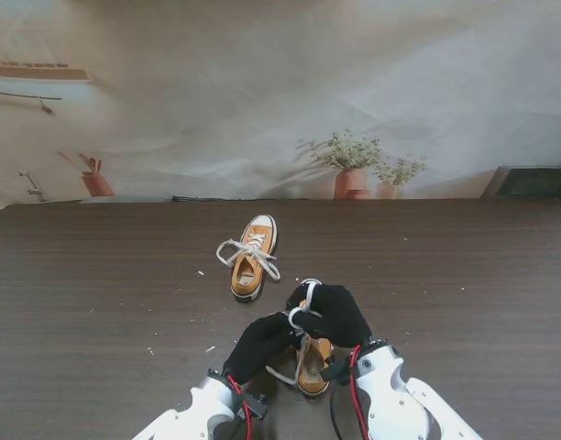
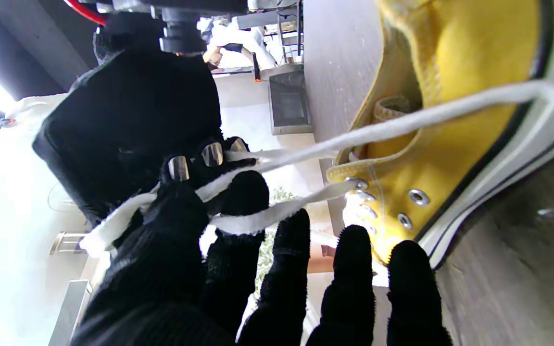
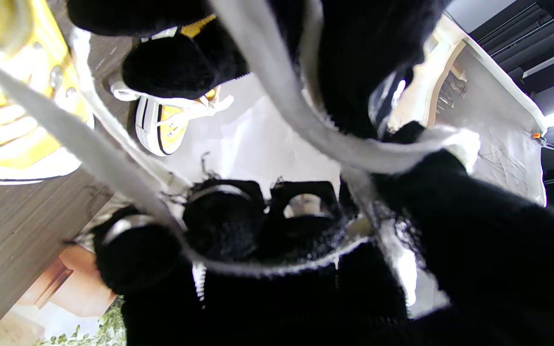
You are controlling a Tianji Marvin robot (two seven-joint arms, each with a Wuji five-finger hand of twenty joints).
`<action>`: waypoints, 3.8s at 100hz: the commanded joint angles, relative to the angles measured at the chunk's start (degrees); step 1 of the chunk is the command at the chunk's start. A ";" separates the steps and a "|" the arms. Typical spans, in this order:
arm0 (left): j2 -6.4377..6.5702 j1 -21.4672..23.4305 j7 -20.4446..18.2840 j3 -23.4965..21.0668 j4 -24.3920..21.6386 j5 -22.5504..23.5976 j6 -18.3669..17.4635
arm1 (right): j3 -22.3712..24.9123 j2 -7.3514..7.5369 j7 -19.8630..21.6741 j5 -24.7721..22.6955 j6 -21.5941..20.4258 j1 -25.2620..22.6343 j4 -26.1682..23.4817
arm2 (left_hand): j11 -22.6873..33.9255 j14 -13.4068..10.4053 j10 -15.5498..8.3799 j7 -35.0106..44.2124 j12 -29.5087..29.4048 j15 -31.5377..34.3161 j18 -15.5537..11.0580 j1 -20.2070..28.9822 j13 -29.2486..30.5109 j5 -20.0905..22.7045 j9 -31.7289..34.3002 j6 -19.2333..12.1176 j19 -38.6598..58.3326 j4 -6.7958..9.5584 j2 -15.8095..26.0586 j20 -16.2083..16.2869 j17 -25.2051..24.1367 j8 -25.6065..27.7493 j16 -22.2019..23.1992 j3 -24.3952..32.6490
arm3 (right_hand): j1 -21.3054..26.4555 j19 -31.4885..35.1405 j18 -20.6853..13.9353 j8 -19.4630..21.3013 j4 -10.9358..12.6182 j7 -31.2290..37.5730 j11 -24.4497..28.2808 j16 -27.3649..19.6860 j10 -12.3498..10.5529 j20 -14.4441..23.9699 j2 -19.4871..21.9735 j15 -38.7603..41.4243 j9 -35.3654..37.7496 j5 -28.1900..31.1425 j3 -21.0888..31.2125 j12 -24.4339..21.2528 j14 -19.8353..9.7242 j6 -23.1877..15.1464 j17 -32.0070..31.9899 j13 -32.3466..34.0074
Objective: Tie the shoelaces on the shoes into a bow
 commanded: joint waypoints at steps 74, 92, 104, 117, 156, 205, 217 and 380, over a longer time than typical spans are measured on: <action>2.68 1.93 -11.11 -1.67 -2.99 -6.45 3.08 | -1.48 -0.07 0.17 0.16 -1.21 0.30 1.61 | -6.73 -1.96 -1.72 -24.48 -6.47 -4.94 -4.22 0.05 -5.39 9.23 -2.97 -5.81 -3.11 -1.42 4.73 2.54 -4.26 -25.94 0.14 -4.36 | 0.18 0.99 1.04 -1.41 -0.80 1.28 1.23 1.24 -0.61 -0.63 0.57 0.81 3.61 1.15 0.26 1.06 -0.16 -2.60 0.29 1.48; 3.26 2.44 -13.56 -2.16 -3.53 -7.68 4.03 | -1.63 -0.11 0.12 0.37 -1.38 0.11 1.63 | -8.67 -3.26 -2.34 -37.20 -6.79 -6.24 -5.60 3.25 -7.79 1.81 -7.52 -8.36 -7.92 -1.20 6.83 2.48 -6.68 -37.51 0.59 -8.89 | 0.20 0.99 1.04 -1.46 -0.79 1.32 1.23 1.24 -0.61 -0.63 0.54 0.81 3.61 1.15 0.27 1.06 -0.16 -2.59 0.29 1.48; 3.67 3.44 -13.93 -2.98 -3.98 -6.28 4.20 | -1.55 -0.15 -0.09 0.43 -1.55 -0.15 1.49 | -9.82 -3.85 -2.18 -45.38 -6.70 -6.32 -6.12 2.76 -9.02 -5.77 -10.35 -8.39 -8.60 -1.19 8.79 3.18 -7.02 -40.29 1.40 -9.33 | 0.20 0.99 1.04 -1.49 -0.78 1.32 1.22 1.24 -0.60 -0.63 0.55 0.81 3.59 1.14 0.31 1.06 -0.16 -2.49 0.29 1.48; 4.17 4.99 -14.35 -4.03 -4.59 -4.57 3.95 | -1.45 -0.20 -0.44 0.30 -1.84 -0.44 1.31 | -11.05 -4.33 -2.27 -50.76 -6.74 -6.91 -6.69 1.24 -9.88 -15.69 -13.11 -10.10 -9.96 -0.91 9.23 3.50 -7.50 -41.03 1.68 -9.75 | 0.17 0.99 1.04 -1.55 -0.81 1.32 1.17 1.23 -0.51 -0.62 0.53 0.79 3.55 1.11 0.25 1.04 -0.15 -2.54 0.29 1.48; 3.49 7.87 -11.22 -5.34 -4.79 -4.91 2.68 | -1.39 -0.59 -1.64 0.95 -1.93 -0.86 1.44 | -11.34 -4.72 -2.59 -53.82 -6.10 -6.34 -7.13 -3.34 -9.64 -27.22 -14.57 -16.81 -10.72 -0.74 6.00 5.14 -7.23 -41.49 2.69 -9.81 | 0.33 0.95 1.06 -1.84 -0.78 1.24 1.20 1.21 -0.53 -0.63 0.48 0.74 3.56 1.07 0.34 1.05 -0.11 -2.46 0.22 1.47; 2.01 4.58 -9.52 -2.71 -3.68 -10.12 2.53 | -0.92 -0.36 -1.64 0.15 -3.03 -2.19 0.40 | -11.34 -5.26 -3.26 -58.29 -5.12 -5.63 -7.32 -8.47 -11.48 -35.56 -18.86 -18.88 -11.95 -1.13 6.66 6.25 -7.41 -43.86 3.69 -9.97 | 0.29 0.88 1.12 -2.00 -0.79 1.34 1.25 1.21 -0.49 -0.62 0.46 0.73 3.58 1.09 0.33 1.08 -0.10 -2.61 0.14 1.48; 1.47 4.16 -8.34 -2.14 -4.00 -11.87 1.86 | -0.74 -0.26 -2.33 -1.34 -3.60 -2.47 0.47 | -10.91 -5.72 -3.59 -57.72 -4.61 -5.81 -7.68 -8.81 -12.35 -35.91 -20.11 -19.55 -13.39 -1.13 6.45 6.00 -7.59 -43.75 3.79 -9.67 | 0.25 0.88 1.12 -2.03 -0.80 1.37 1.27 1.21 -0.55 -0.61 0.50 0.73 3.60 1.09 0.33 1.09 -0.10 -2.81 0.14 1.48; -3.00 7.47 7.39 -1.71 -9.62 -19.16 -5.62 | -0.37 -0.03 -1.86 -1.52 -3.56 -3.30 1.01 | 0.68 -5.58 -4.51 -3.72 -2.18 -1.63 -6.67 15.81 -8.24 -16.19 -8.75 -6.77 -10.40 -0.02 6.96 5.38 -7.29 -6.29 1.51 -8.74 | 0.14 0.81 1.06 -1.80 -0.82 1.70 1.16 1.18 -0.52 -0.58 0.36 0.68 3.62 1.24 0.35 1.07 -0.10 -2.83 0.06 1.46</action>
